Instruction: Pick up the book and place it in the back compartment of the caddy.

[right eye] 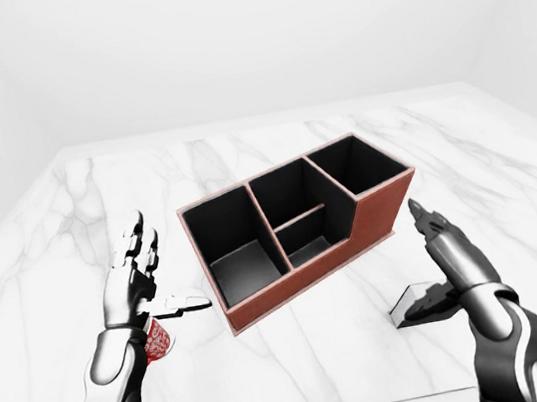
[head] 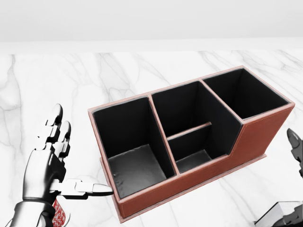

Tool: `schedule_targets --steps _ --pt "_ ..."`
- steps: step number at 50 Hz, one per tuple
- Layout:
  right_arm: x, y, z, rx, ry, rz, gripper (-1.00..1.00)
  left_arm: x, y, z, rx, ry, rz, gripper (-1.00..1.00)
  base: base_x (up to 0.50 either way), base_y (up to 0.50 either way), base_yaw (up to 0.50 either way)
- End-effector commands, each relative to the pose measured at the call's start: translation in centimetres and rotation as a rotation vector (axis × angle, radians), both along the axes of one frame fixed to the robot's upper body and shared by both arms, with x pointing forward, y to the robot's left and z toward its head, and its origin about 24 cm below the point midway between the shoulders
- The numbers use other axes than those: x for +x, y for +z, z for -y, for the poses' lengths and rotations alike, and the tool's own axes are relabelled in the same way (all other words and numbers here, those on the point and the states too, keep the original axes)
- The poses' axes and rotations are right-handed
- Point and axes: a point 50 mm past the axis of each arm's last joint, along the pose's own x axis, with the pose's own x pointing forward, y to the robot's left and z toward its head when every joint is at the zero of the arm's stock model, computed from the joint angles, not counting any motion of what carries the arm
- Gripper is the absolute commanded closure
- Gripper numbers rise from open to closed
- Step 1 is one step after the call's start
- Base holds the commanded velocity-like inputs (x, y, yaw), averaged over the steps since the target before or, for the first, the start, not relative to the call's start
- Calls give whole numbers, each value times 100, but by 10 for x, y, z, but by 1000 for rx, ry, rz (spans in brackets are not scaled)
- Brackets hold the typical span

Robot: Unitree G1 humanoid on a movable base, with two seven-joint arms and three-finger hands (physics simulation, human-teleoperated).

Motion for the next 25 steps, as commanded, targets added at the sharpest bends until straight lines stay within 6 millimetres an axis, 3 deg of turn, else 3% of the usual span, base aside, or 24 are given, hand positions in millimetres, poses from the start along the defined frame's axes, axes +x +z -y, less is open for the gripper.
schedule_targets --steps 1,25 --pt "-3 -1 0 -22 16 -4 -100 0 -2 0 1 0 -9 -100 0 0 0" --pt "-4 -14 13 -86 -36 -44 -100 0 0 0 1 1 -1 -100 0 0 0"
